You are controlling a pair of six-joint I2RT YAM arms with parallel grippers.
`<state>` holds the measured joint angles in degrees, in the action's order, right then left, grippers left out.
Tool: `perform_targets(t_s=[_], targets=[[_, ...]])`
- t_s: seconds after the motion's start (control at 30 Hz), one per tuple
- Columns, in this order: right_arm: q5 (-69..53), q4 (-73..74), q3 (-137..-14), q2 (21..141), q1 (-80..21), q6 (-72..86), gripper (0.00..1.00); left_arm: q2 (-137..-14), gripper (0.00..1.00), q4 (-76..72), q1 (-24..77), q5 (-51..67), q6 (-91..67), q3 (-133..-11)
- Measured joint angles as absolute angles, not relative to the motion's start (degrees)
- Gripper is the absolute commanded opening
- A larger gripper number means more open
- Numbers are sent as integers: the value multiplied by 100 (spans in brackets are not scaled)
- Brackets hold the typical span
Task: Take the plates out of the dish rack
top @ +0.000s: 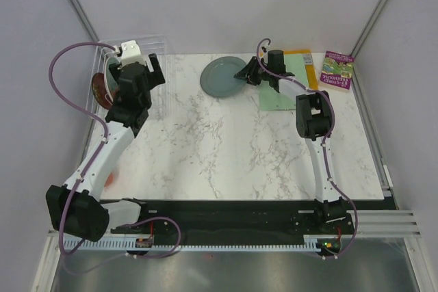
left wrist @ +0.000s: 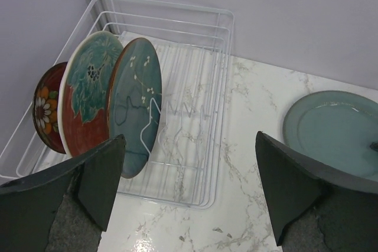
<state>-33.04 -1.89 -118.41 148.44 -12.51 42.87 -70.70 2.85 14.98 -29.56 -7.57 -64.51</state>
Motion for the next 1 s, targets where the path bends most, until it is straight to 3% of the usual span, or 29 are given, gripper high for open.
perform_targets(t_s=[0.07, 0.13, 0.23, 0.37, 0.73, 1.0], targets=[[-3371, -217, -11867, 14881, -1251, 4379, 67, -7135, 97, 287, 1446, -2995, -757, -6445], [-3454, -213, -11865, 14890, -1249, 4399, 67, -7185, 97, 298, 1385, -3006, -760, -6427], [-3472, -220, -11824, 14890, -1251, 4344, 79, -7196, 96, 327, 1302, -3013, -762, -6396], [-3352, -158, -11653, 14755, -1278, 4099, 87, -7196, 97, 357, 1216, -3020, -762, -6368], [-1013, 1160, -10746, 13618, -1627, 2547, 91, -7253, 99, 589, 770, -2987, -816, -6333], [185, 1474, -9717, 12623, -1629, 2005, 91, -8077, 97, 661, 270, -2834, -913, -6447]])
